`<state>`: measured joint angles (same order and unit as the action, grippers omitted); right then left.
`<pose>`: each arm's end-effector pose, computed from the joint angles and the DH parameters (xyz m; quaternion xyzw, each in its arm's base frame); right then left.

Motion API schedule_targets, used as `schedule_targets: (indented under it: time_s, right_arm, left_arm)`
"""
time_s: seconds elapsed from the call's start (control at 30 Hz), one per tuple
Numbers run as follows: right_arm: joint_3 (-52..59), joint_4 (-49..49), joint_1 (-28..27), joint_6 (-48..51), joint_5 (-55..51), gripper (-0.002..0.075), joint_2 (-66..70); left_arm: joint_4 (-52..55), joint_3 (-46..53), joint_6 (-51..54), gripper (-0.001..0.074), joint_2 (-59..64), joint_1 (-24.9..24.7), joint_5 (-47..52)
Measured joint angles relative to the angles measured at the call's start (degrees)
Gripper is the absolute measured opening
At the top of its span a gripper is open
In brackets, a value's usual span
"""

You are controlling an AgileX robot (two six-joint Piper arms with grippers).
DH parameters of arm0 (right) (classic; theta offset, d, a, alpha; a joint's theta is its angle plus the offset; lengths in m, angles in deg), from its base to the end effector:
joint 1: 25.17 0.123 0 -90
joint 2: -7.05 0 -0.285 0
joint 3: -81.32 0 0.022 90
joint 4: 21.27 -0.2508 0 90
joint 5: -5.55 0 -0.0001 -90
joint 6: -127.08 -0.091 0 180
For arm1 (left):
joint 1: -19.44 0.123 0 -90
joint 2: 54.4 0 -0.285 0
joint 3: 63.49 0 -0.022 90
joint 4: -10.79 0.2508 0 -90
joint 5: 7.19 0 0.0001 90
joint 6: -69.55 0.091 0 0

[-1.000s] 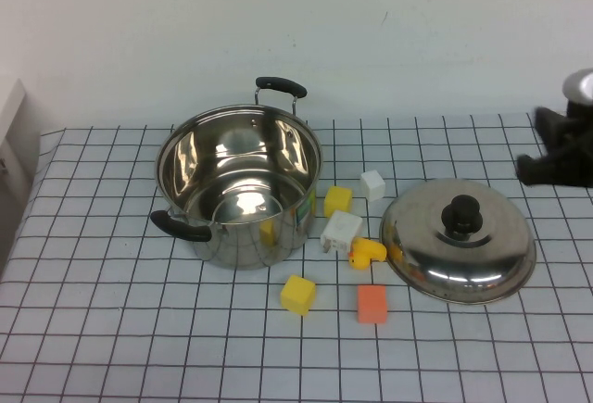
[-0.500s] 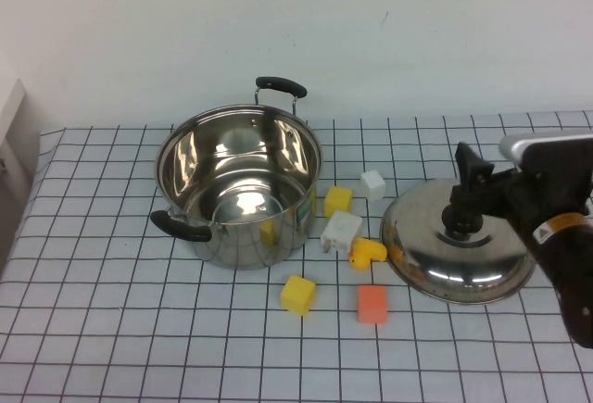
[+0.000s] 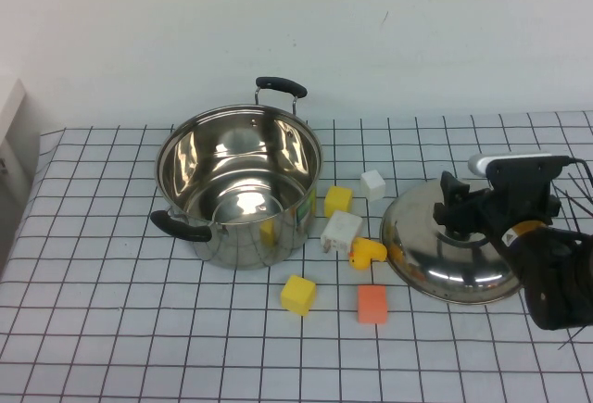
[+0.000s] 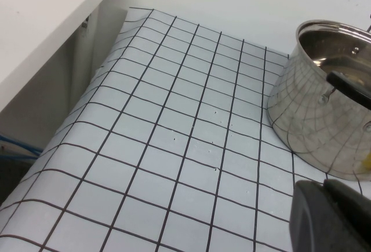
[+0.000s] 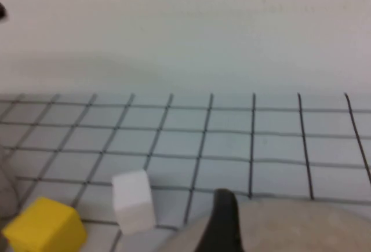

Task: Cover the pot
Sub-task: Pick up the pot lid

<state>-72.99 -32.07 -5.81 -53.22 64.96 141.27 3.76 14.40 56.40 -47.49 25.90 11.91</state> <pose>0.3763 0.1167 0.0821 -0.0393 0.7695 0.0775 0.6327 0.0532 0.0023 0.1802 -0.1666 0.7688 -0.0873 0.6111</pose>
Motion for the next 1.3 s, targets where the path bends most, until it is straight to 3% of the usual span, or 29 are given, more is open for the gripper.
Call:
schedule_targets:
  time_s: [0.6,0.7,0.9,1.3]
  right_arm:
    - [-1.44,2.49,-0.60,0.00,-0.24,0.0564,7.53]
    - [-1.49,2.49,-0.95,0.30,-0.37,0.0520,7.62]
    - [-1.72,1.73,-2.60,0.30,-0.37,0.0360,7.62]
    - [-1.72,4.89,-5.02,0.30,2.17,0.0356,7.75]
  left_arm:
    - [0.00,0.00,0.00,-0.0003,0.00,0.00,0.00]
    - [0.00,0.00,0.00,-0.0003,0.00,0.00,0.00]
    - [0.00,0.00,0.00,-0.0003,0.00,0.00,0.00]
    - [0.00,0.00,-0.25,-0.0003,0.00,0.00,0.00]
